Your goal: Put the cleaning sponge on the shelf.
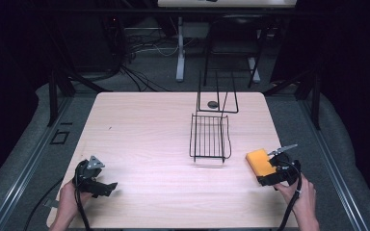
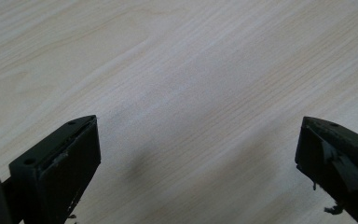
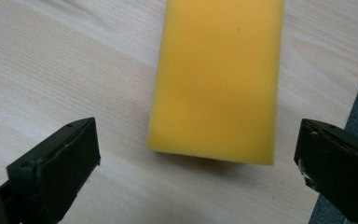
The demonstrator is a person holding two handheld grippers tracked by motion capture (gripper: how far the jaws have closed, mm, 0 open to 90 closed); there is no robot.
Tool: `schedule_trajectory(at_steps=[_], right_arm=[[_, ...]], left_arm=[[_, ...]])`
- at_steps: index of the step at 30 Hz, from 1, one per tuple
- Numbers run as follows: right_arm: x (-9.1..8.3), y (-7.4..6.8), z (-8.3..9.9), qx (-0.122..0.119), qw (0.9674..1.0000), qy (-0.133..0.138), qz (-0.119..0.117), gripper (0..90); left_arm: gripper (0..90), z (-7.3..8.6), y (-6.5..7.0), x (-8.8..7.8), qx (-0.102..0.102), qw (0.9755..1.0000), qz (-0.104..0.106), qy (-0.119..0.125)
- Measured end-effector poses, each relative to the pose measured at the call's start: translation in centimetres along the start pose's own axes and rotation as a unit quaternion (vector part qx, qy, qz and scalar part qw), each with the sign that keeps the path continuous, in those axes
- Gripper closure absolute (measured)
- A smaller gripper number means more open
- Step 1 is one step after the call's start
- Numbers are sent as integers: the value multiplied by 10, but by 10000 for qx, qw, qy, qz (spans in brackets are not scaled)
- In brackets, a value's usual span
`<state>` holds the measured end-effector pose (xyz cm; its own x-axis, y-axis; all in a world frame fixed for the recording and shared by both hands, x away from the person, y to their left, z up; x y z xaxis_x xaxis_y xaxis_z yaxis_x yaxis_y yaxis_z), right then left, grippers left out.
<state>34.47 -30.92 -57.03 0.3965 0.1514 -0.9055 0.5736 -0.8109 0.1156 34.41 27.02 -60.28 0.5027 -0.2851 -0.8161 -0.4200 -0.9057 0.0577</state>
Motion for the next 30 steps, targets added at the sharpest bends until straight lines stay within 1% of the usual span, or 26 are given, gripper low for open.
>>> schedule_trajectory(at_steps=[2, 3, 5, 6, 8, 10, 11, 12, 13, 14, 15, 16, 17, 18, 19, 21, 22, 24, 25, 26, 27, 30], right_arm=[[1, 2, -3, -10, 9999, -77, -80, 0], [2, 3, -4, -39, 9999, -161, -51, 0], [4, 4, -7, 10, 9998, -167, -85, 0], [4, 6, -8, -27, 9996, -267, -69, 0], [7, 7, -9, -34, 9995, -304, -66, 0], [10, 8, -10, -41, 9990, -422, -134, 4], [11, 8, -11, -6, 9991, -425, -93, 18], [12, 9, -11, -38, 9987, -495, -125, 38], [14, 8, -11, 40, 9989, -462, -113, 58], [15, 9, -11, -1, 9986, -520, -137, 73], [16, 10, -11, 10, 9984, -550, -130, 88], [18, 9, -11, 99, 9987, -473, -145, 100], [18, 11, -10, 13, 9981, -592, -146, 111], [19, 11, -9, 42, 9981, -600, -140, 118], [20, 11, -9, 49, 9981, -594, -180, 134], [21, 12, -8, 84, 9979, -622, -144, 147], [22, 12, -8, 140, 9981, -591, -121, 160], [21, 13, -7, 15, 9971, -742, -173, 194], [24, 11, -7, 183, 9978, -622, -154, 208], [22, 13, -6, 129, 9971, -731, -161, 214], [23, 13, -6, 165, 9972, -714, -170, 220], [22, 12, -7, 176, 9970, -739, -144, 248]], left_arm=[[1, 0, 0, 0, 5, 10000, -2, -5], [1, 0, 0, 0, 5, 10000, -1, -5], [1, 0, 0, 0, 3, 10000, 7, -2], [1, 0, 0, 0, 6, 10000, 7, -2], [1, 0, 0, 0, 3, 10000, 3, -9], [1, 0, 0, 0, 2, 10000, 9, -10], [1, 0, 0, 0, 3, 10000, 21, -4], [1, 0, 0, 0, 0, 10000, 32, 7], [1, 0, 0, 0, 0, 10000, 33, 8], [1, 0, 0, 0, -1, 10000, 30, 9], [1, 0, 0, 0, 3, 10000, 27, -6], [1, 0, 0, -1, 4, 10000, 24, -7], [1, 0, 0, -1, 14, 10000, 20, -8], [1, 0, 0, -1, 15, 10000, 30, -19], [1, 0, 0, -1, 5, 10000, 35, -21], [1, 0, 0, -1, 7, 10000, 40, -28], [1, 0, 0, 0, 6, 10000, 42, -31], [1, 0, 0, -1, 8, 10000, 40, -31], [1, 0, 0, -1, 8, 10000, 37, -26], [1, 0, 0, -1, 4, 10000, 46, -21], [1, 0, 0, -1, 3, 10000, 50, -13], [1, 0, 1, 0, 29, 10000, 44, 13]])
Point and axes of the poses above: each handheld gripper's, and its own axes: x roughly forward along the jaws, z roughly out of its underside, y roughly to its right, the point moved 5 cm from there along x, roughly forward along the jaws, and after that the axes turned 13 degrees about -x, right-handed, at the moved point
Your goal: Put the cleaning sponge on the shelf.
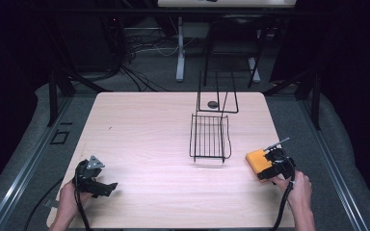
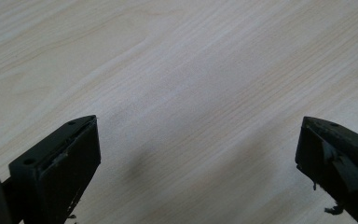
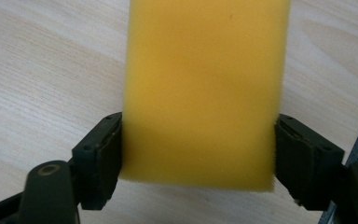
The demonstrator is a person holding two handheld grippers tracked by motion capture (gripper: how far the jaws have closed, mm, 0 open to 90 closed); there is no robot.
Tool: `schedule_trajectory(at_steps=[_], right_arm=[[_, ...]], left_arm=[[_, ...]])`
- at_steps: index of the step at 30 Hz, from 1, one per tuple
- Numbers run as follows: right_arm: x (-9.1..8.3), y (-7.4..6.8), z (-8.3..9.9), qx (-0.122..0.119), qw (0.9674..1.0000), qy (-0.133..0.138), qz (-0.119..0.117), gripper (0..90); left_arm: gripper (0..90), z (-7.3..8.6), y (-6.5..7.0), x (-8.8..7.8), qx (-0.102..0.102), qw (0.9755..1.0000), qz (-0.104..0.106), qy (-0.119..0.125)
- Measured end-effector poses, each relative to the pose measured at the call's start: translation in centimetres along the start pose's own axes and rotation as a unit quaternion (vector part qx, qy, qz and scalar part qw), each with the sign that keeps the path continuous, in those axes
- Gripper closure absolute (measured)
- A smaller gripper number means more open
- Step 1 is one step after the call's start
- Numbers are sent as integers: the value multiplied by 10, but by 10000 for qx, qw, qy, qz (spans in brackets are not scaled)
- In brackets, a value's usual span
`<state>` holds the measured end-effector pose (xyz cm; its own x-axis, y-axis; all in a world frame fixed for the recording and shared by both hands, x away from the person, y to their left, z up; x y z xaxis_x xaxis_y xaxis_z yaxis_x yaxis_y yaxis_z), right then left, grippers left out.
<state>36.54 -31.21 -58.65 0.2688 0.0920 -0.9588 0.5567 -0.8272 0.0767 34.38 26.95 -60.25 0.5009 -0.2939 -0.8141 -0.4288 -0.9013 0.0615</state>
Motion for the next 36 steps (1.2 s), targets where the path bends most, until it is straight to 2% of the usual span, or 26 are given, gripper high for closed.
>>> schedule_trajectory(at_steps=[3, 7, 15, 16, 17, 28, 29, 30, 36], right_arm=[[-1, 0, 0, 12, 10000, 19, 50, 292], [-3, 0, 0, -5, 9999, 106, -15, 314], [-9, -1, -2, 35, 9995, 304, 113, 320], [-11, -1, -2, -18, 9997, 252, 59, 320], [-13, 0, -2, -47, 9997, 210, 101, 320], [-27, -5, -5, -104, 9995, 274, 115, 318], [-28, -6, -6, -21, 9992, 332, 215, 318], [-32, -4, -6, -159, 9994, 181, 246, 318], [-39, -6, -9, -132, 9990, 363, 237, 316]], left_arm=[[0, 0, 0, 0, -5, 10000, -5, -4], [0, 0, 0, 0, -20, 10000, 6, -7], [0, 0, 0, 0, -22, 10000, -3, -8], [0, 0, 0, 0, -20, 10000, -2, -8], [1, 0, 0, 0, -16, 10000, -2, -4], [1, 0, 0, 0, -22, 10000, 8, -14], [0, 0, 0, 1, -21, 10000, 8, -18], [1, 0, 0, 1, -21, 10000, 8, -18], [0, 0, 0, 1, -26, 10000, 6, -22]])
Point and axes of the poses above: each handheld gripper's, and its own axes: x roughly forward along the jaws, z roughly out of its underside, y roughly to its right, the point moved 5 cm from there along x, roughly forward along the jaws, and after that the axes turned 13 degrees about -x, right-handed, at the moved point
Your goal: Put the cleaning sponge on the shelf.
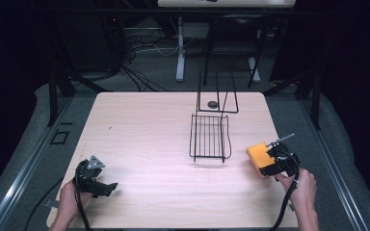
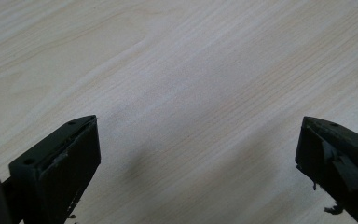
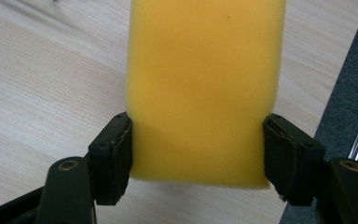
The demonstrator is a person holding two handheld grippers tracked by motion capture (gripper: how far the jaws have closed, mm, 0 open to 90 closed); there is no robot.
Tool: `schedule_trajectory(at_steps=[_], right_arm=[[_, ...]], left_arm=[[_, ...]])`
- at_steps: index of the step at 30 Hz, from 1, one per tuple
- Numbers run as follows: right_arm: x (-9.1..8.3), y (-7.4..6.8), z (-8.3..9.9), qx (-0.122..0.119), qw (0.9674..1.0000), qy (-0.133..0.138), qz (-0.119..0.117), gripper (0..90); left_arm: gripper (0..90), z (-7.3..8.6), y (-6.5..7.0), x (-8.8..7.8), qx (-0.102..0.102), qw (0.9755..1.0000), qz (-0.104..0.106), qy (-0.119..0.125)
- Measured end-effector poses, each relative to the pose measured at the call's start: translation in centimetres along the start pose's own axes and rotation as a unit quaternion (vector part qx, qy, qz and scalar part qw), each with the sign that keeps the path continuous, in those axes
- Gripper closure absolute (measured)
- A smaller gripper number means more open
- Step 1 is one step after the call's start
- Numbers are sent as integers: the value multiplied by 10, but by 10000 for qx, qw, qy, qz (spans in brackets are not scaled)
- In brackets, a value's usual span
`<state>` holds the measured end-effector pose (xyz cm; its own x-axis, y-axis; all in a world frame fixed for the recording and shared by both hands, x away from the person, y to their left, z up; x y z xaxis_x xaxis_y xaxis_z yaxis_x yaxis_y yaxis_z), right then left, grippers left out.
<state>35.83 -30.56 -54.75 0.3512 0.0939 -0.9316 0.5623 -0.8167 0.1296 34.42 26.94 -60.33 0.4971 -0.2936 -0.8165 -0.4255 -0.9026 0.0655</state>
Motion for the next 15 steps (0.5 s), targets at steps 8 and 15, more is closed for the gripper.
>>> schedule_trajectory(at_steps=[8, 15], right_arm=[[-11, 1, -1, -77, 9999, -2, 126, 316], [-19, -1, -3, -96, 9998, 105, 104, 316]], left_arm=[[0, 0, 0, 0, -3, 10000, 3, 0], [1, 0, 0, 0, -2, 10000, 2, 4]])
Point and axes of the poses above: each handheld gripper's, and its own axes: x roughly forward along the jaws, z roughly out of its underside, y roughly to its right, the point moved 5 cm from there along x, roughly forward along the jaws, and after that the axes turned 13 degrees about -x, right-handed, at the moved point
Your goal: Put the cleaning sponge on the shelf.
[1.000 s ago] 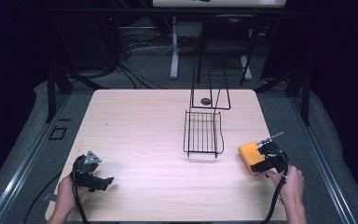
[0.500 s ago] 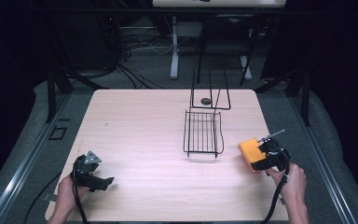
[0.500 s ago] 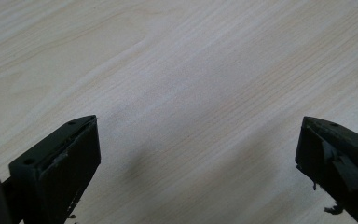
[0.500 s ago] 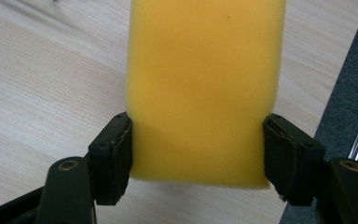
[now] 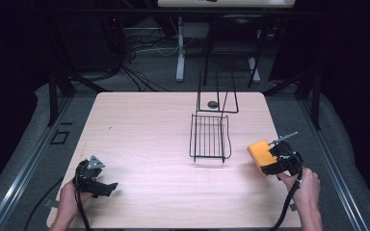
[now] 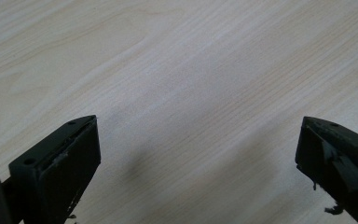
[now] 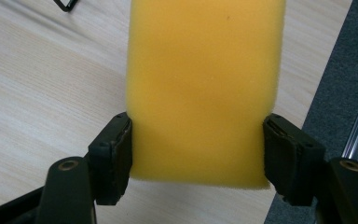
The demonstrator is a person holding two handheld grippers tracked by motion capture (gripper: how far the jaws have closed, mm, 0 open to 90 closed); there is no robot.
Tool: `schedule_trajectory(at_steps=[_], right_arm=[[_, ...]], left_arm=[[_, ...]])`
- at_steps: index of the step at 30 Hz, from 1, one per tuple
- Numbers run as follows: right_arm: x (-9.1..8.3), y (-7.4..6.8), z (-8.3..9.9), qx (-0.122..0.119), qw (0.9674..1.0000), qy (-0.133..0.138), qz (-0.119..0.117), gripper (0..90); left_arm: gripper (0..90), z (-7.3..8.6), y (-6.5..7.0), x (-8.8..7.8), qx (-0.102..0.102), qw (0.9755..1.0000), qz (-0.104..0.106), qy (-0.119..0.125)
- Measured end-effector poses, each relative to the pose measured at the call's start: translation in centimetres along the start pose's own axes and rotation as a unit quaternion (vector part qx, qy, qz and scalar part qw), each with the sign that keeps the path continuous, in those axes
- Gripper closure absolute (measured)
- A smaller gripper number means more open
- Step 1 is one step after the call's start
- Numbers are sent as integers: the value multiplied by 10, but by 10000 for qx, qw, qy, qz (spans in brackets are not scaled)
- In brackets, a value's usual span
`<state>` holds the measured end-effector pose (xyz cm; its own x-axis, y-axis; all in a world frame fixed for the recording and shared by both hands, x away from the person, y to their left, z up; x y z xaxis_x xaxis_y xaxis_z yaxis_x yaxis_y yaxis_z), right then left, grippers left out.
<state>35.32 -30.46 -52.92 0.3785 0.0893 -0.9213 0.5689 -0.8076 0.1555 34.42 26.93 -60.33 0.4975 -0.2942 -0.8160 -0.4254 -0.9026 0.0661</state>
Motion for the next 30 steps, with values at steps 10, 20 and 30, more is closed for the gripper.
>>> schedule_trajectory(at_steps=[10, 20, 30], right_arm=[[-11, -5, -8, -42, 9999, 106, 0, 316], [-23, -13, -21, -169, 9996, 230, 65, 319], [-28, -20, -30, -251, 9992, 309, 46, 322]], left_arm=[[1, 0, 0, 0, -2, 10000, -2, 1], [1, 0, 0, -1, -5, 10000, 6, 16], [1, 0, 0, -1, 11, 10000, 5, 14]])
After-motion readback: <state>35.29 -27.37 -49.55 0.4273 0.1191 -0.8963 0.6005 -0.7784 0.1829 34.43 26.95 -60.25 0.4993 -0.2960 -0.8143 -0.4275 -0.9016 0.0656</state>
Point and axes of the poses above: each handheld gripper's, and its own axes: x roughly forward along the jaws, z roughly out of its underside, y roughly to its right, the point moved 5 cm from there along x, roughly forward along the jaws, and after that the axes turned 13 degrees about -x, right-handed, at the moved point
